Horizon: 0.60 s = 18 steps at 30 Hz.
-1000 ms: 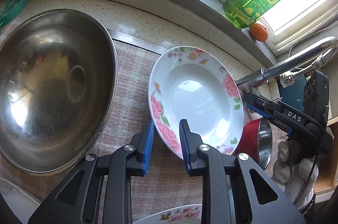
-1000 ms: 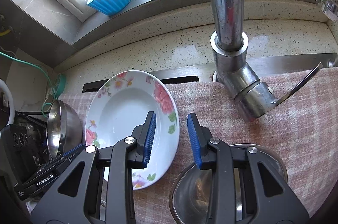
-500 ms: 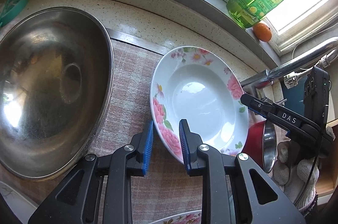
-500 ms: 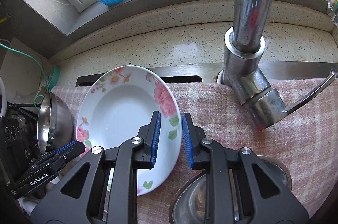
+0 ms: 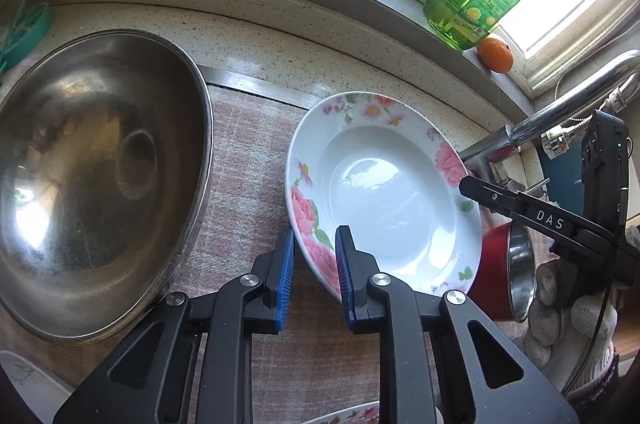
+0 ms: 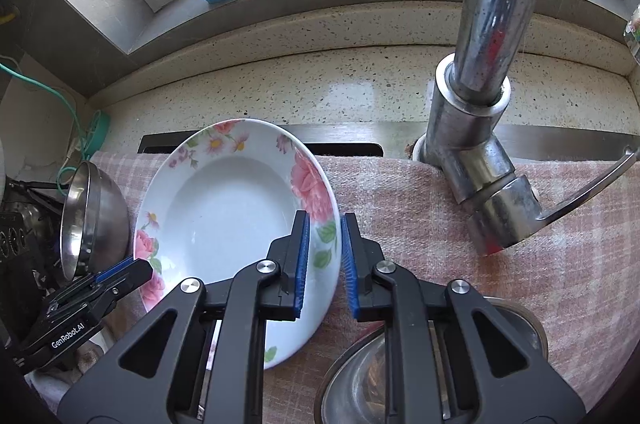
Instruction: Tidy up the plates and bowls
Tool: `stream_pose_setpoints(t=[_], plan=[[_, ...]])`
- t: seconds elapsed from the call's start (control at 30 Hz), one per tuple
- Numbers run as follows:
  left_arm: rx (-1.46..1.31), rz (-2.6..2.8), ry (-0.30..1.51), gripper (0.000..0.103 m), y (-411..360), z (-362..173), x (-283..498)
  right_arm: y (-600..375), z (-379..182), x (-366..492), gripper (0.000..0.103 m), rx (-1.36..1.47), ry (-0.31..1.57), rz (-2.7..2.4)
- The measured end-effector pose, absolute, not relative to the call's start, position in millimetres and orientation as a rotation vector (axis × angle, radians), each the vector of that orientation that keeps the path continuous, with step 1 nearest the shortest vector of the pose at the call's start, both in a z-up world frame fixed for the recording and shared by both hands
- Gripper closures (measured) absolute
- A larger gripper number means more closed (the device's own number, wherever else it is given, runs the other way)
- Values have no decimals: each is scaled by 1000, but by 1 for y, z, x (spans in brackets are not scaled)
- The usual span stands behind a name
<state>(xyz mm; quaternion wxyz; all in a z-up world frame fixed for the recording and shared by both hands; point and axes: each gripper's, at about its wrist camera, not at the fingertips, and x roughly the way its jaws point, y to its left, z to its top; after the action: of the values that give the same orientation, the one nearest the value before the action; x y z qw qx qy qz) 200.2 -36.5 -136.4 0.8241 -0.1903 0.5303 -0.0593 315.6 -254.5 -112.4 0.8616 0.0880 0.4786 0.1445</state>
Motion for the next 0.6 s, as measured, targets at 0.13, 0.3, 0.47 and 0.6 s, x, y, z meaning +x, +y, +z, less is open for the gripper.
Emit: stream_pose_setpoints(t=[0.13, 0.3, 0.47, 0.6], plan=[[-391, -130, 1118, 84, -35, -134, 197, -257, -109, 310, 87, 195, 995, 317], [-381, -128, 1113, 84, -32, -133, 193, -256, -104, 305, 87, 187, 986, 332], [-386, -129, 1103, 84, -28, -129, 187, -256, -101, 301, 87, 189, 984, 345], [-383, -129, 1093, 84, -26, -126, 184, -256, -100, 297, 87, 181, 981, 352]])
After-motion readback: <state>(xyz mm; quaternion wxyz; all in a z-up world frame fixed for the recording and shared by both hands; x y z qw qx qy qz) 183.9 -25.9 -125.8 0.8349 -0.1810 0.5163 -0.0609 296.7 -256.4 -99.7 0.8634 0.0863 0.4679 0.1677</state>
